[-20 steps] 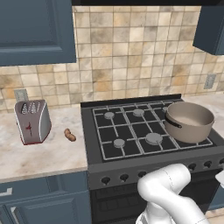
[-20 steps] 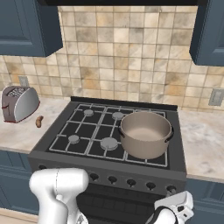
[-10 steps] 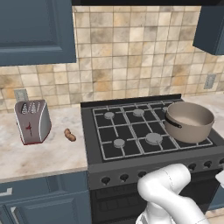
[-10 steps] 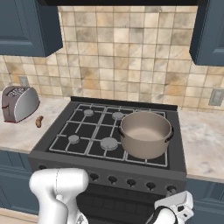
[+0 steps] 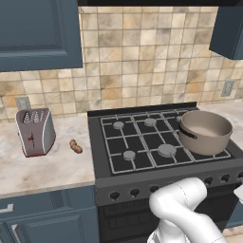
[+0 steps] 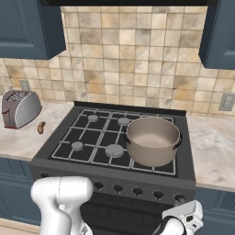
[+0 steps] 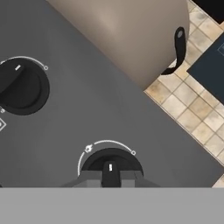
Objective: Turn on the burner for the pot on the stove. Wait thirty seconds for the pot to heat up. Then add the potato to the pot.
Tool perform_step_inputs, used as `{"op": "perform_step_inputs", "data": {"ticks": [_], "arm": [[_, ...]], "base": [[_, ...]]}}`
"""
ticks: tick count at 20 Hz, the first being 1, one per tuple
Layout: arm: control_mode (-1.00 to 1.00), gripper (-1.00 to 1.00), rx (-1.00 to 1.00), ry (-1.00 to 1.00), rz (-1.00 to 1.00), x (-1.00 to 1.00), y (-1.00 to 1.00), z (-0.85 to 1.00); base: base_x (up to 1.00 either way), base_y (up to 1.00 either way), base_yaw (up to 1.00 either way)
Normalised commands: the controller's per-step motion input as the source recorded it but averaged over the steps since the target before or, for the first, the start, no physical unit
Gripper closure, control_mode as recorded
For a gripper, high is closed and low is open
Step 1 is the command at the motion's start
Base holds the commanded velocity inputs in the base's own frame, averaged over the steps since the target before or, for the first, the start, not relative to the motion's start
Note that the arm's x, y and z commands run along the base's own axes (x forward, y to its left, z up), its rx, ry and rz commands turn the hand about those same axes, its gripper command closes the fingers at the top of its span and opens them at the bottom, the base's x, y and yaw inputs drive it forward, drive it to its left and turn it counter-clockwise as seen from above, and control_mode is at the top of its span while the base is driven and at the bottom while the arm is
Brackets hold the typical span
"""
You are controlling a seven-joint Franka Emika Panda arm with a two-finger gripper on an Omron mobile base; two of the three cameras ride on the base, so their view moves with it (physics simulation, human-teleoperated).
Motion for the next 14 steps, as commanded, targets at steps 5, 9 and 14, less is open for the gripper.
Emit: {"op": "perform_step_inputs", "data": {"ticks": [5,9,14], "arm": [[-1.00,1.00,0.00,0.00,0.00,0.00,0.00,0.00],[-1.00,1.00,0.00,0.00,0.00,0.00,0.00,0.00],[-1.00,1.00,0.00,0.00,0.00,0.00,0.00,0.00]], "base": [[0.00,0.00,0.00],[0.00,0.00,0.00],[0.00,0.00,0.00]]}}
